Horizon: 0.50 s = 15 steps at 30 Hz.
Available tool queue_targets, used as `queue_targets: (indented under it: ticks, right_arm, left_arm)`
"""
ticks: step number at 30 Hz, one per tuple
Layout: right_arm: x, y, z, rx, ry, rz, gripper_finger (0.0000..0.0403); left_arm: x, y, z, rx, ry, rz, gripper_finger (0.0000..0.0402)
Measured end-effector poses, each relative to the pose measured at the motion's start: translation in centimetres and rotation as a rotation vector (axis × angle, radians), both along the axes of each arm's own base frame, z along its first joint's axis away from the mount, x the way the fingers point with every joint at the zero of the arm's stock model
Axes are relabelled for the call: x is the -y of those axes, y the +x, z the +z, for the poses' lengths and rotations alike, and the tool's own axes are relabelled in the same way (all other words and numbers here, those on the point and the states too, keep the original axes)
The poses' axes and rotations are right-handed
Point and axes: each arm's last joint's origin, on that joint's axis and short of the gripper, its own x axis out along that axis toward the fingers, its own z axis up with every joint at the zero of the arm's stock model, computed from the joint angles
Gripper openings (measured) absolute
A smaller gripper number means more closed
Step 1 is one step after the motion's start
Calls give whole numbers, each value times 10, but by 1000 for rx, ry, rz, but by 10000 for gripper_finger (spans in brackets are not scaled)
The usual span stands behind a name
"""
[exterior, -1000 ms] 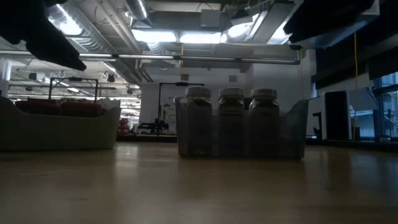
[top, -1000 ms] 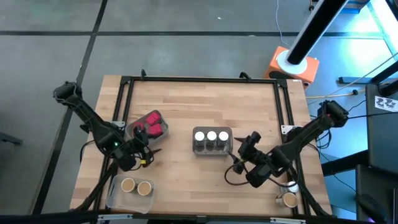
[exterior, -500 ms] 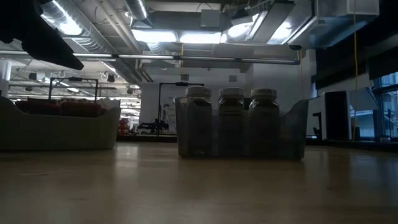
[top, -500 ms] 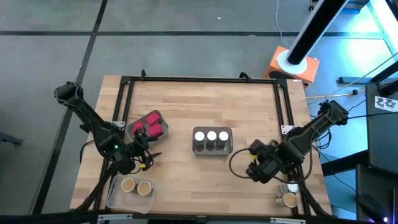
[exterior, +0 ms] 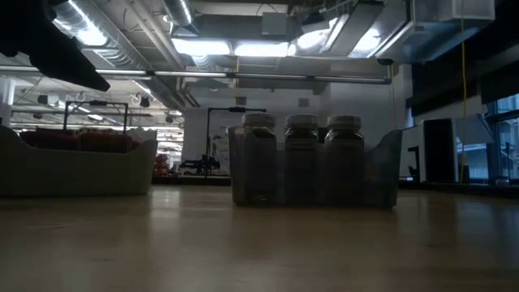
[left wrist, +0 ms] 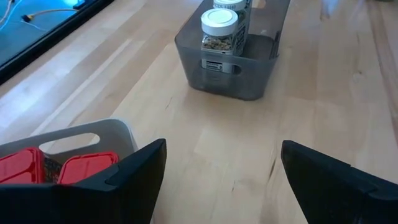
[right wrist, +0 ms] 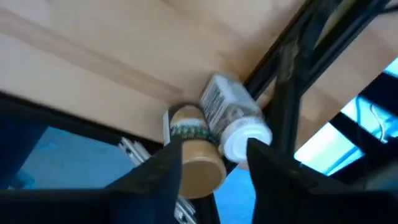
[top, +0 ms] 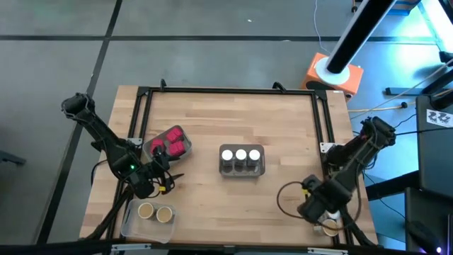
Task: Sort spices by type
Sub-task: Put the white seasoning bottle into the black bin
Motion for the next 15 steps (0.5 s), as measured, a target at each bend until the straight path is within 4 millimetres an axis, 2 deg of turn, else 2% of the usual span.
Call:
queue_targets:
  ticks: [6, 15]
  right_arm:
    - [-18, -13, -18, 1, 48, 40, 113]
    - [-24, -39, -42, -156, 61, 113, 36]
  left_arm:
    - [0, 0, 0, -2, 10, -2, 302]
    - [-1, 0, 0, 1, 17, 0, 302]
